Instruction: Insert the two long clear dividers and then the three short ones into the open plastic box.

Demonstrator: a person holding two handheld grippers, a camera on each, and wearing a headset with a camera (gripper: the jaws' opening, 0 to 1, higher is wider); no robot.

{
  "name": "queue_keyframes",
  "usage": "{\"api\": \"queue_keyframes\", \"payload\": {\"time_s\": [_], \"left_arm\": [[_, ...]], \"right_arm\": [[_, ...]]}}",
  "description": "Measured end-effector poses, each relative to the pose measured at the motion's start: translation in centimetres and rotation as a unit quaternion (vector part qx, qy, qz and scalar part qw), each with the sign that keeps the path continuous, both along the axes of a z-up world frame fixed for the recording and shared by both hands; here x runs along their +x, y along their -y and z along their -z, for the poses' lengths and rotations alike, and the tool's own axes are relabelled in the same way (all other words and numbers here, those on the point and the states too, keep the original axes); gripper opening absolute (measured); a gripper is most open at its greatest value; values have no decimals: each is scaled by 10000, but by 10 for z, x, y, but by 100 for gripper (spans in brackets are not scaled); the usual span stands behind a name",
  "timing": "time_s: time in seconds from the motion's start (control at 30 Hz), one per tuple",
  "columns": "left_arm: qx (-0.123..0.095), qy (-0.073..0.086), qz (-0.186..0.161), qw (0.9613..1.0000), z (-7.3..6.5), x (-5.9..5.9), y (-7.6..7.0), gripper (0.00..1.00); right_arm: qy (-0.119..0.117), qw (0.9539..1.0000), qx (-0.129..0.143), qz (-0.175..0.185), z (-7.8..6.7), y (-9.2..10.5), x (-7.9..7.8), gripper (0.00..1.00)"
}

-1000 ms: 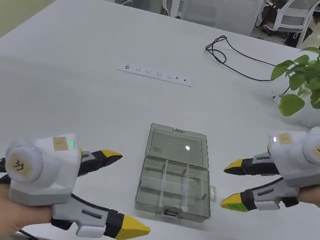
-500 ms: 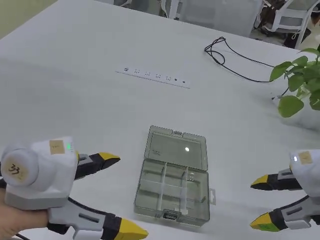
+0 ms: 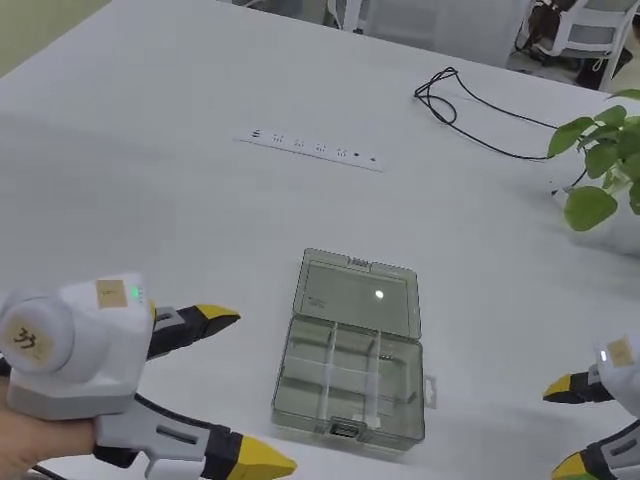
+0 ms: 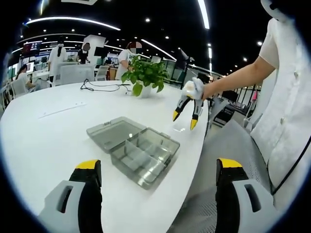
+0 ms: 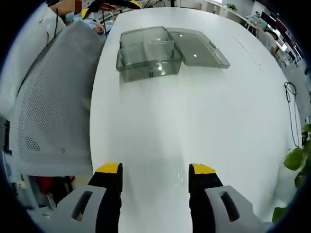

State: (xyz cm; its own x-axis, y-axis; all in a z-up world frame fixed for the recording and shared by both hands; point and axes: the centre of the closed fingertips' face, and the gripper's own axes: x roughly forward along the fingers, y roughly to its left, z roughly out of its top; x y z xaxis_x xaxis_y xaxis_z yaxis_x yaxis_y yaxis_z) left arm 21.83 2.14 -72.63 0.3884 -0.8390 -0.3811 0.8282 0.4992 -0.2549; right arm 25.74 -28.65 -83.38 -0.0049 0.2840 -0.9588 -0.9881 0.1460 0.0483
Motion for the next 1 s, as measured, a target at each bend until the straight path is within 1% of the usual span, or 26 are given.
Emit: {"api": "queue_keyframes", "payload": {"time_s": [0.03,0.07,0.13,0.2,0.23,0.3,0.33,0.4,0.43,0.6,0.67,0.77,0.83,1.0], "left_arm": [[17,-10,6,10000,1,0,0,100],[24,-18,9,10000,2,-1,0,100],[18,-29,9,10000,1,-1,0,100],[23,-31,-7,10000,2,0,-1,100],[27,-33,-11,10000,2,0,-1,100],[39,-40,-13,10000,2,0,-2,100],[39,-40,-15,10000,2,0,-2,100],[27,-49,-31,10000,2,1,-2,100],[29,-49,-35,10000,2,1,-2,100],[50,-63,-32,10000,4,1,-2,100],[19,-68,-25,10000,3,1,-1,100],[31,-69,-8,10000,4,1,0,100],[30,-75,-2,10000,5,1,0,100],[16,-60,-10,10000,4,1,-1,100]], "right_arm": [[93,9998,-126,-99,4,5,3,54],[119,9996,-225,-128,8,8,5,53],[145,9994,-262,-180,13,9,6,52],[174,9985,-366,-357,16,11,5,48],[162,9983,-390,-390,17,11,3,47],[199,9967,-563,-550,22,16,4,47],[183,9964,-598,-579,24,16,3,46],[175,9961,-610,-605,26,16,1,44],[240,9955,-644,-655,24,17,4,43],[226,9964,-583,-572,24,17,4,42],[228,9966,-561,-563,24,18,3,39],[235,9968,-551,-523,23,19,3,36],[240,9968,-556,-515,23,18,4,33],[256,9966,-605,-498,24,18,4,33]]}}
